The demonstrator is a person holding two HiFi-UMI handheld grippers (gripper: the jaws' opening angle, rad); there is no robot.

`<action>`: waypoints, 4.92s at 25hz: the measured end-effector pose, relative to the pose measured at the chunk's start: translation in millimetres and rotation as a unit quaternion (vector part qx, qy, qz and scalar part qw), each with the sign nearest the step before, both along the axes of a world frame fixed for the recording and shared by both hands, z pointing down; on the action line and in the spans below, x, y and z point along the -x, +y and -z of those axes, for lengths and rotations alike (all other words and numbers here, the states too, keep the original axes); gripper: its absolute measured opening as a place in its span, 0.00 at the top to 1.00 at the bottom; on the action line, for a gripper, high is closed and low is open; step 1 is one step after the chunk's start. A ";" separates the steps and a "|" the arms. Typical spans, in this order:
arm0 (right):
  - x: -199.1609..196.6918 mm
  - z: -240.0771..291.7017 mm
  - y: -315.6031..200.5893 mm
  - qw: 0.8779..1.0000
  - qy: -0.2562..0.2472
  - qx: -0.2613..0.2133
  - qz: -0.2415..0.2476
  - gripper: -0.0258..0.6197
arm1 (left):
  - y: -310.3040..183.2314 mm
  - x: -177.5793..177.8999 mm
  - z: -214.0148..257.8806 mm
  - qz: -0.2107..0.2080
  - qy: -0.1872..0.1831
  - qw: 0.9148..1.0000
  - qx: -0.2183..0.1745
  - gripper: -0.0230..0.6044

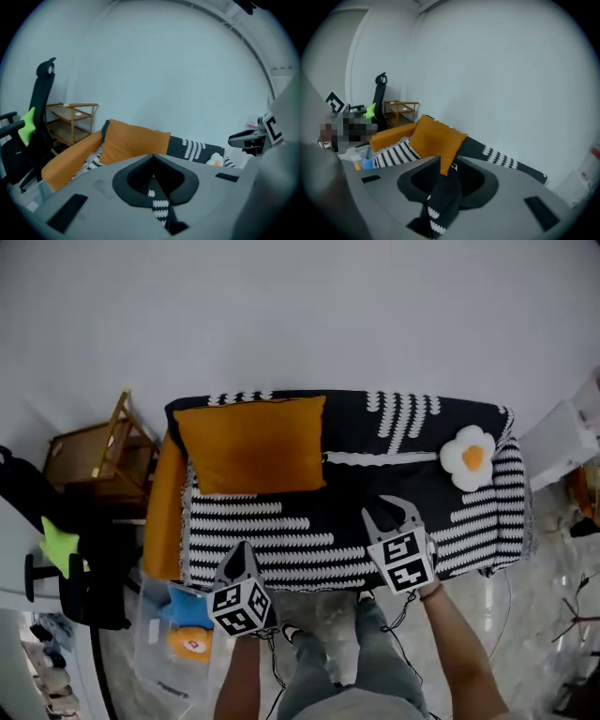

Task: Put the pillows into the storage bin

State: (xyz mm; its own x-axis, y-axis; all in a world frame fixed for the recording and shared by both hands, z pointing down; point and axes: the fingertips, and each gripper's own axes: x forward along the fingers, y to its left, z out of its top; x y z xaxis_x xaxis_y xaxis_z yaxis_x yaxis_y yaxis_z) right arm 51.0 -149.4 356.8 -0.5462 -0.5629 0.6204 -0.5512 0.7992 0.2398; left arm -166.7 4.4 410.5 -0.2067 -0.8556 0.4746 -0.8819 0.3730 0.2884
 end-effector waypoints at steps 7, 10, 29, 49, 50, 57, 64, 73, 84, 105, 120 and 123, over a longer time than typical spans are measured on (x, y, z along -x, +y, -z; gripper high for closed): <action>-179.6 16.1 -43.9 0.987 -0.004 -0.016 -0.161 0.79 | -101.2 -119.1 14.4 -0.137 -0.012 0.990 -0.013 0.95; -241.1 17.1 -50.9 0.977 -0.011 -0.016 -0.214 0.78 | -127.8 -159.2 17.2 -0.170 -0.014 0.985 -0.013 0.95; -445.3 -116.8 -215.9 0.959 -0.004 0.038 -0.281 0.78 | -303.4 -331.6 -64.4 -0.239 -0.051 0.969 0.042 0.95; -498.4 -364.9 -361.7 0.961 0.057 0.133 -0.237 0.78 | -426.6 -447.1 -243.6 -0.305 -0.064 0.945 0.096 0.95; -499.9 -369.2 -364.4 0.960 0.061 0.135 -0.237 0.78 | -425.1 -450.8 -250.0 -0.306 -0.061 0.945 0.100 0.95; -499.0 -398.4 -378.6 0.960 0.110 0.132 -0.223 0.77 | -412.7 -450.6 -273.4 -0.304 -0.037 0.946 0.103 0.95; -486.0 -418.6 -388.0 0.957 0.138 0.141 -0.212 0.77 | -419.1 -430.9 -284.4 -0.294 -0.037 0.948 0.113 0.95; -498.4 -430.3 -393.0 0.954 0.155 0.159 -0.204 0.79 | -417.8 -424.4 -292.0 -0.267 -0.035 0.955 0.122 0.95; -499.4 -432.8 -396.8 0.946 0.189 0.154 -0.215 0.93 | -414.7 -413.3 -288.7 -0.252 -0.033 0.959 0.123 0.95; -513.3 -369.1 -374.6 0.944 0.190 0.162 -0.215 0.95 | -404.1 -396.9 -221.1 -0.225 -0.043 0.968 0.103 0.95; -445.1 -266.9 -332.7 0.959 0.163 0.186 -0.137 0.95 | -364.8 -377.8 -131.5 -0.207 -0.050 0.974 0.075 0.95; -417.8 -239.7 -329.3 0.956 0.066 0.234 -0.162 0.95 | -355.9 -370.5 -116.3 -0.200 -0.051 0.976 0.067 0.95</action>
State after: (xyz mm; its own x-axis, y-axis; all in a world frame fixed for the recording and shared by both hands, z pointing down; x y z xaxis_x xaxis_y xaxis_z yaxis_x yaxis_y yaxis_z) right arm 468.8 -478.7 596.5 -0.2903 -0.3322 0.8974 -0.7774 0.6287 -0.0188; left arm 203.8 -351.5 526.8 0.0785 -0.8094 0.5820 -0.9863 0.0218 0.1634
